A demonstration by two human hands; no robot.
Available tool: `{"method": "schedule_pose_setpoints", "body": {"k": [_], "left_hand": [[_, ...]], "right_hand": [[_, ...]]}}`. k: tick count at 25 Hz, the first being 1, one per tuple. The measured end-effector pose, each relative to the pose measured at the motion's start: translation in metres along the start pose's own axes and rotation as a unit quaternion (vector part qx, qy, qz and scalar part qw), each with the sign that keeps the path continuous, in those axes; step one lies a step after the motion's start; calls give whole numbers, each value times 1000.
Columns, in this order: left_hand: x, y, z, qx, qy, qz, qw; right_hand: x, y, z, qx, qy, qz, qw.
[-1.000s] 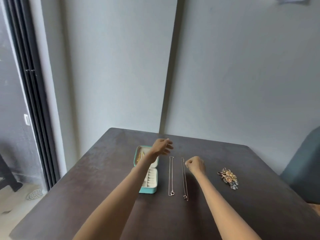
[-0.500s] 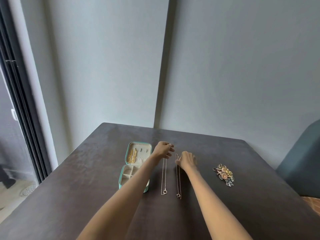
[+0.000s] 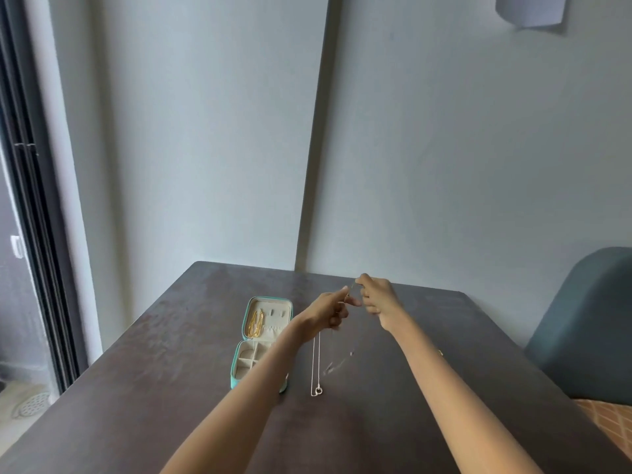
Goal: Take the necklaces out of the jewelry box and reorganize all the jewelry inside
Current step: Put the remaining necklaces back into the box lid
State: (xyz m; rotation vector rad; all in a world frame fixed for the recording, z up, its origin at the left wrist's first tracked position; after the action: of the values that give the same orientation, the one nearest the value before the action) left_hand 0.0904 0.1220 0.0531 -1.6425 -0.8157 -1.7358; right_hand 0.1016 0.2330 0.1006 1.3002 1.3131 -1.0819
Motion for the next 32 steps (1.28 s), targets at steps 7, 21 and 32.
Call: {"method": "schedule_pose_setpoints", "body": {"k": [7,21,32], "left_hand": [[35,25,-20,14,202,112,973],[8,39,-27,7,127,34,991],[16,47,-26,13,172,24,985]], "right_hand": [[-11,9,-11,26,51,-18,998],[-23,18,39,-109,259,-32,959],[14,13,26,-32,63,-15,997]]}}
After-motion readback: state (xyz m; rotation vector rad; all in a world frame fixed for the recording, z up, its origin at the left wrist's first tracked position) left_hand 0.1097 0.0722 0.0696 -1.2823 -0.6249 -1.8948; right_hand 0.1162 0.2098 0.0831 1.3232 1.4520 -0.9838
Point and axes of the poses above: each hand's wrist, its own y-axis away from the middle knuckle, its own z-axis out of the palm, x = y × z, the point moved 7 cm from there along -y, towards the middle knuckle, and after that the axes turned 12 degrees about -x, right-handed, at the moved point
